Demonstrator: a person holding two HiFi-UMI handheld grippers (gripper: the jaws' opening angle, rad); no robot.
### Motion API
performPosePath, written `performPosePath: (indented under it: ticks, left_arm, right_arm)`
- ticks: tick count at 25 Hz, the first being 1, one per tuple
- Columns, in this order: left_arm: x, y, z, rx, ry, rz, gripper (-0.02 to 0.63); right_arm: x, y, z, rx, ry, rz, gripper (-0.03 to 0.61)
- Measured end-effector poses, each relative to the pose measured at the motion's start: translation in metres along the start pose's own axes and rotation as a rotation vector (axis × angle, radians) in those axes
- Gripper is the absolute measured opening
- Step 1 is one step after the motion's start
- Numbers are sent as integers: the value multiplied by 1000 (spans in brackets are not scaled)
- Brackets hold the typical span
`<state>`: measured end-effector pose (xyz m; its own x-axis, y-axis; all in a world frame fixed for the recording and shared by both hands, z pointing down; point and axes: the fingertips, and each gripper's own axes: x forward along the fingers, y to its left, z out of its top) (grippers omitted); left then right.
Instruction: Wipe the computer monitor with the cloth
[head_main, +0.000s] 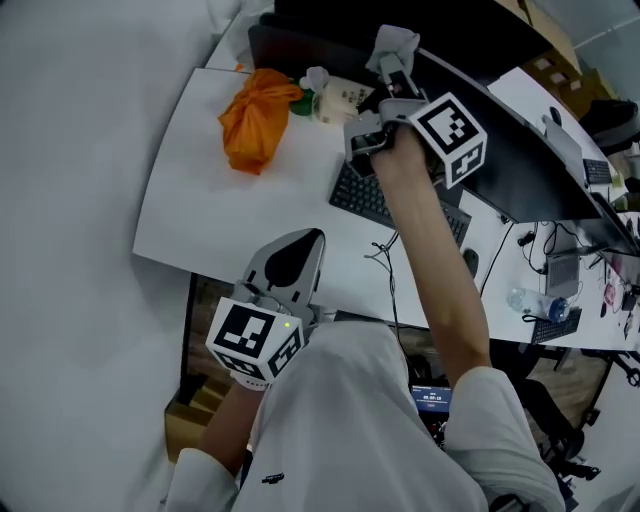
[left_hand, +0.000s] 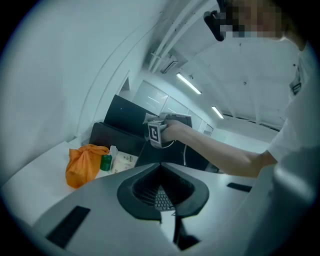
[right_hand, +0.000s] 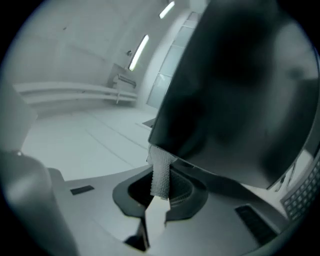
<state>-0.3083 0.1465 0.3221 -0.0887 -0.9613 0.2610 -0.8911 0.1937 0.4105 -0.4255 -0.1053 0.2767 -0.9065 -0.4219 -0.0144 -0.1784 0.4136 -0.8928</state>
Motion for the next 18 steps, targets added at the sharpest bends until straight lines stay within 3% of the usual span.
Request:
performPosePath:
  ticks: [3, 8, 18]
  left_arm:
    - [1, -3, -6, -6, 17, -3, 19]
    - [-2, 2, -18, -22, 42, 14, 20]
    - [-5, 16, -40, -49, 92, 47, 18]
  right_arm:
    - [3, -18, -1, 129, -52, -35, 29]
    - [2, -44, -11, 253, -97, -63, 28]
    - [5, -114, -46, 313, -82, -150, 26]
